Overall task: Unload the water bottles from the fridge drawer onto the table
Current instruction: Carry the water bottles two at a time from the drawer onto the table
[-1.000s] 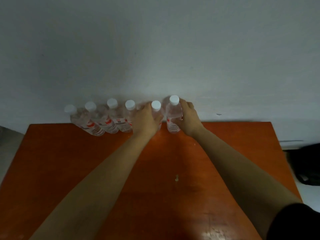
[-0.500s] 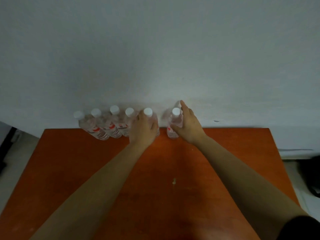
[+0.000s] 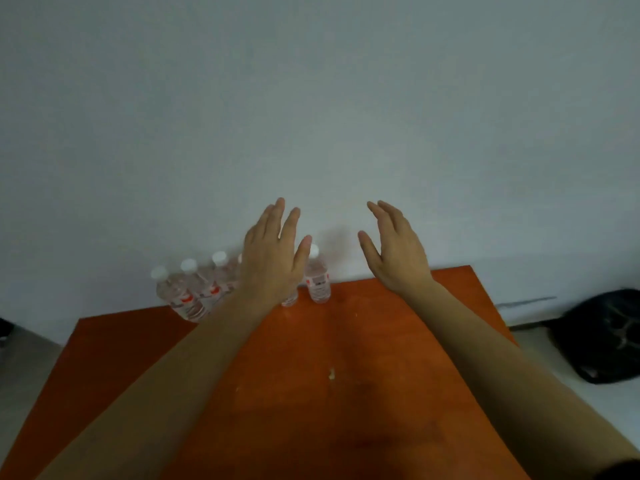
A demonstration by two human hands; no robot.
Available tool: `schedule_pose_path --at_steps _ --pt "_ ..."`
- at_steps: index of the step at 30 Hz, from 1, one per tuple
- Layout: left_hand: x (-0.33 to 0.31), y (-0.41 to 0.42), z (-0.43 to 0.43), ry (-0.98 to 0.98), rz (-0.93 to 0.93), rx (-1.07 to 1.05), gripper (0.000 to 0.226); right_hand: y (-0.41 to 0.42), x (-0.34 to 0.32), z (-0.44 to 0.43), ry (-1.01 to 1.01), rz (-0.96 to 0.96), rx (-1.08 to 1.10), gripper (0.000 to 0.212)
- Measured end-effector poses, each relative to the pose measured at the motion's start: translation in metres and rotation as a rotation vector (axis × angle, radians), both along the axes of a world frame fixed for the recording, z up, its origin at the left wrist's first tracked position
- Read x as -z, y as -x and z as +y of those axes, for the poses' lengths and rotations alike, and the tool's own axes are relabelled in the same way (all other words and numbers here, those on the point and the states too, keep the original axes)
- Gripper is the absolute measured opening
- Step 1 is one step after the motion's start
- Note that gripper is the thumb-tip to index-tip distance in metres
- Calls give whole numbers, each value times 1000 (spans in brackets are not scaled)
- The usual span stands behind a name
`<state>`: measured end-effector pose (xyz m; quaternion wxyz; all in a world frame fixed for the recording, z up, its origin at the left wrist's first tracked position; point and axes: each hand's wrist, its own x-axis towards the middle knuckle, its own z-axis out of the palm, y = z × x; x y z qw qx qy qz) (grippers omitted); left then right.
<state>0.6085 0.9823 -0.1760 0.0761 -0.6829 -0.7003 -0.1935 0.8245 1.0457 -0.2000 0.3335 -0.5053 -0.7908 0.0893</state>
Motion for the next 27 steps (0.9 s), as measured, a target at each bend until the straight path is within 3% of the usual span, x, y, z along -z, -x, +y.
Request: schedule_pose_path --at_steps 4,9,14,22,27 --pt "-5 -58 -1 -105 32 170 64 -72 -2 -61 -134 -151 276 54" --pt "-10 -182 -18 -131 -60 464 69 -186 -18 -162 -131 -380 638 61" --pt "-55 -323 -75 -211 -79 816 72 -303 -64 -292 -145 -459 1032 69" --pt "-94 -520 -270 -337 -133 1294 74 -428 -76 -562 -107 -513 1521 82" --pt "-73 -625 -436 -181 -148 1523 78 -484 -50 -742 -5 -497 1723 87"
